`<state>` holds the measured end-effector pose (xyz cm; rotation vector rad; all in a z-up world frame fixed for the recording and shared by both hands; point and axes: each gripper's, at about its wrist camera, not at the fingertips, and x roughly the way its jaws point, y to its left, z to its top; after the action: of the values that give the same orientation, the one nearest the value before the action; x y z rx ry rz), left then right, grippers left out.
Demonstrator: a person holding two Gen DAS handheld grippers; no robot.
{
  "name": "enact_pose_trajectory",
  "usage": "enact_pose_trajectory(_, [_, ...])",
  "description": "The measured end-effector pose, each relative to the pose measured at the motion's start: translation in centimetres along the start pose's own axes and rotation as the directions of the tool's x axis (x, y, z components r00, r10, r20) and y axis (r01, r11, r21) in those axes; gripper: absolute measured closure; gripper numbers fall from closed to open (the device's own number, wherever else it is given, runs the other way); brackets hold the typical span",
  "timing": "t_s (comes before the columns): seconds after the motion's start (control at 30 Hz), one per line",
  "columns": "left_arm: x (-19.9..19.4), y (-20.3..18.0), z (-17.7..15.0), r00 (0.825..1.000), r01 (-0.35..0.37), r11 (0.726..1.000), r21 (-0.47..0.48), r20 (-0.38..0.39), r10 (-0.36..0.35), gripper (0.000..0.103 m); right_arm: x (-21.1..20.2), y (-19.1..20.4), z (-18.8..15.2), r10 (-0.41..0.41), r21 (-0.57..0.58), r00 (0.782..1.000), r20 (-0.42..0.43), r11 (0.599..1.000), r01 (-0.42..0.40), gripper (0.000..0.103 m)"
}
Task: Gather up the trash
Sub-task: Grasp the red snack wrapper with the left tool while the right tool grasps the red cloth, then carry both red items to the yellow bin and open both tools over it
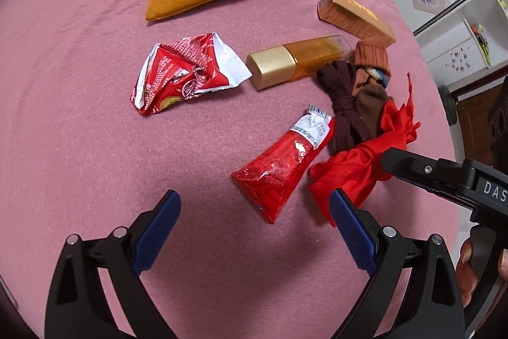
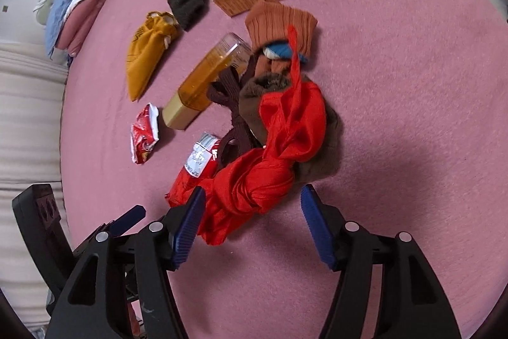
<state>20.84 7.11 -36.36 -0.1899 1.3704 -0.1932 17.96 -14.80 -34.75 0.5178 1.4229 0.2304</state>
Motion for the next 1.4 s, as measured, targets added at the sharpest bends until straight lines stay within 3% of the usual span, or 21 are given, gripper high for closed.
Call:
enact_pose_trajectory(0.03, [0.2,0.0,0.0,1.0,-0.001,1.0,0.006,-0.004,0.001,0.009,0.1,-0.1,0.0,-0.001,0.003,1.0,-0.001,1.0,0.001,0.045])
enact_pose_trajectory(0.1, [0.4,-0.1,0.0,1.0,0.003,1.0,0.018,-0.006,-0.003,0.009,0.3,-0.4,-0.1,0.009,0.001,1.0,-0.003,1.0,-0.009,0.062])
enact_pose_trajectory(0.17, [0.7,-0.2,0.1,1.0,0.006,1.0,0.03,-0.008,-0.006,0.009,0.3,-0.8,-0.2,0.017,0.002,1.0,-0.004,1.0,-0.017,0.066])
enact_pose_trajectory(0.43, [2.0,-1.0,0.9,1.0,0.017,0.998,0.057,-0.012,-0.016,0.008,-3.0,-2.5,-0.7,0.066,-0.008,0.997,0.049,0.998,-0.065,0.069])
enact_pose_trajectory(0.73, [4.4,-2.5,2.8,0.998,-0.058,0.993,0.104,-0.025,0.061,0.016,-5.1,-4.9,-1.4,0.049,-0.007,0.997,0.061,0.999,-0.048,0.069])
enact_pose_trajectory(0.83, [5.0,-3.1,3.1,0.994,-0.105,0.988,0.116,-0.025,0.109,0.029,-5.3,-5.3,-1.7,0.047,-0.001,0.997,0.067,0.999,-0.047,0.069])
enact_pose_trajectory(0.93, [5.2,-3.5,3.5,0.985,-0.168,0.977,0.131,-0.029,0.173,0.057,-5.5,-5.5,-1.7,0.053,0.004,0.996,0.067,0.999,-0.053,0.069])
enact_pose_trajectory(1.0, [4.9,-3.4,3.8,0.986,-0.162,0.981,0.104,-0.031,0.166,0.068,-5.8,-5.6,-1.8,0.06,0.004,0.996,0.065,0.998,-0.06,0.069])
enact_pose_trajectory(1.17, [3.3,-2.0,3.6,0.997,-0.068,0.997,-0.036,-0.033,0.067,0.07,-7.0,-5.5,-2.1,0.076,-0.005,0.995,0.065,0.997,-0.076,0.069])
enact_pose_trajectory(1.4, [-0.9,-3.8,1.6,0.998,0.064,0.988,-0.137,0.014,-0.063,0.07,-10.2,-5.3,-2.1,0.089,-0.051,0.993,0.079,0.995,-0.085,0.069])
